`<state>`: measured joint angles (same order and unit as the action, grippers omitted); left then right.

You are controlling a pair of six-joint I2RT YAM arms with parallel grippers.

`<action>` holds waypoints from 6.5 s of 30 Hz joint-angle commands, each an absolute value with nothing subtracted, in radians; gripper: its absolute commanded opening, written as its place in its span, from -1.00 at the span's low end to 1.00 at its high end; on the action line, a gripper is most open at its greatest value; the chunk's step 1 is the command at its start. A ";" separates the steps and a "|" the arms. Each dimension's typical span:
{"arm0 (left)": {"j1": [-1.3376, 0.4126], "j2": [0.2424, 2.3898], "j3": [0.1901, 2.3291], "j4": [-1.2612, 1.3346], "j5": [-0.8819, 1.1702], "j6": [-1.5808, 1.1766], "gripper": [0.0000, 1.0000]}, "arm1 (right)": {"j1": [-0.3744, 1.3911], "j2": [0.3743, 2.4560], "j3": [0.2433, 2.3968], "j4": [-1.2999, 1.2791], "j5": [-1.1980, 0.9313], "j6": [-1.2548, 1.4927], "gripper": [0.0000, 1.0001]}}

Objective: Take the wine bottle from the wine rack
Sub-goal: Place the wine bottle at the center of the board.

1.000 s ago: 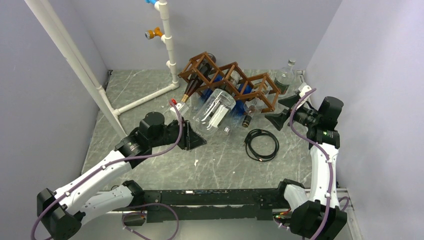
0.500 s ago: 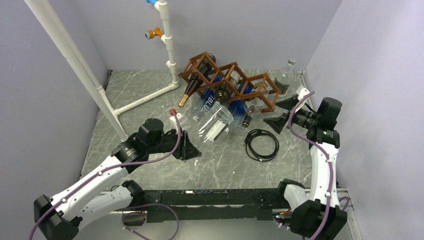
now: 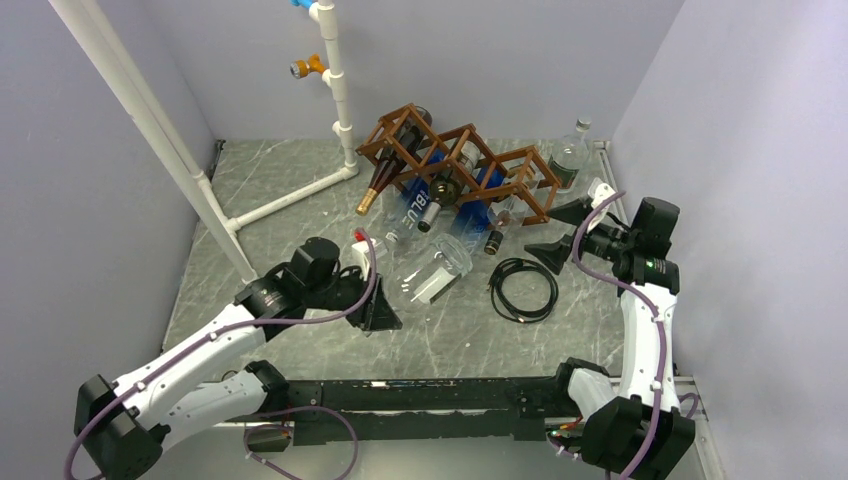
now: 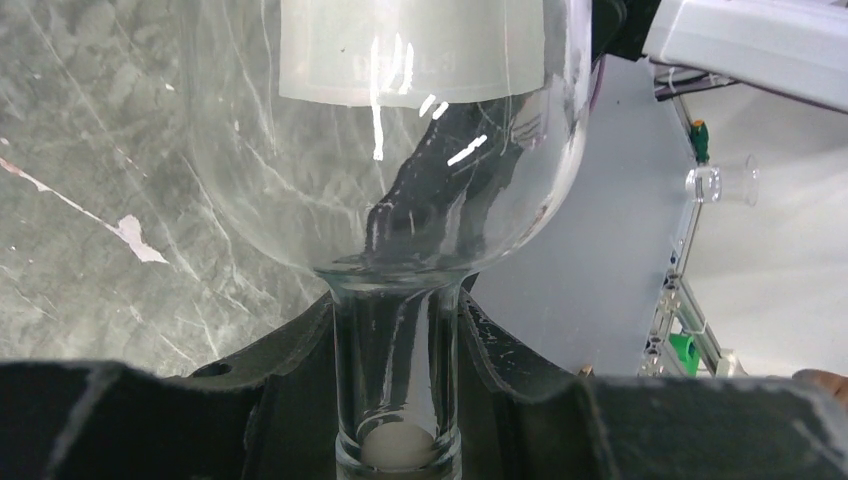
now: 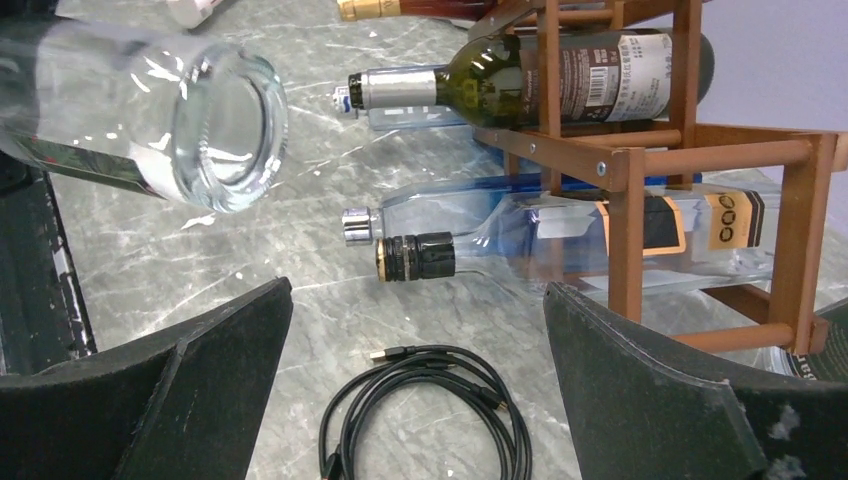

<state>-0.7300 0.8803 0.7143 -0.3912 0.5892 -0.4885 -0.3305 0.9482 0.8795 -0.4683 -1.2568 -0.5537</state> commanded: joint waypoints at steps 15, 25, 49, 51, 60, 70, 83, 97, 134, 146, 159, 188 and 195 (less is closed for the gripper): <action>-0.744 1.044 0.787 -0.236 0.776 -0.390 -1.00 | -0.325 0.952 0.899 -0.701 -1.399 -0.937 0.99; -0.763 1.180 0.812 -0.237 0.822 -0.388 -1.00 | -0.212 0.968 0.863 -0.794 -1.402 -1.145 0.99; -0.807 1.373 0.906 -0.267 0.857 -0.390 -1.00 | 0.436 1.168 0.731 -0.630 -0.846 -1.256 0.98; -0.807 1.380 0.909 -0.268 0.860 -0.390 -1.00 | 0.462 1.185 0.724 -0.608 -0.803 -1.249 0.98; -0.810 1.392 0.910 -0.259 0.877 -0.395 -0.93 | 0.527 1.243 0.704 -0.579 -0.676 -1.263 0.89; -0.808 1.356 0.875 -0.192 0.881 -0.459 -0.25 | 0.544 1.281 0.724 -0.621 -0.677 -1.272 0.72; -0.769 1.282 0.775 -0.038 0.910 -0.581 0.40 | 0.517 1.302 0.742 -0.653 -0.750 -1.258 0.70; -0.742 1.331 0.834 0.044 0.970 -0.624 0.48 | 0.480 1.321 0.744 -0.666 -0.813 -1.254 0.70; -0.752 1.592 1.155 -0.038 1.116 -0.574 0.61 | 0.382 1.321 0.730 -0.682 -0.838 -1.294 0.86; -0.753 1.589 1.178 -0.067 1.117 -0.551 0.65 | 0.284 1.269 0.766 -0.738 -0.952 -1.289 0.96; -0.753 1.530 1.169 -0.149 1.082 -0.488 0.77 | 0.223 1.224 0.800 -0.778 -1.015 -1.284 0.97; -0.411 0.963 0.959 -0.436 0.473 -0.160 0.99 | 0.240 1.162 0.967 -0.793 -1.148 -1.046 0.93; -0.411 0.839 0.883 -0.422 0.275 -0.087 0.99 | 0.294 1.188 0.964 -0.716 -1.164 -0.940 0.82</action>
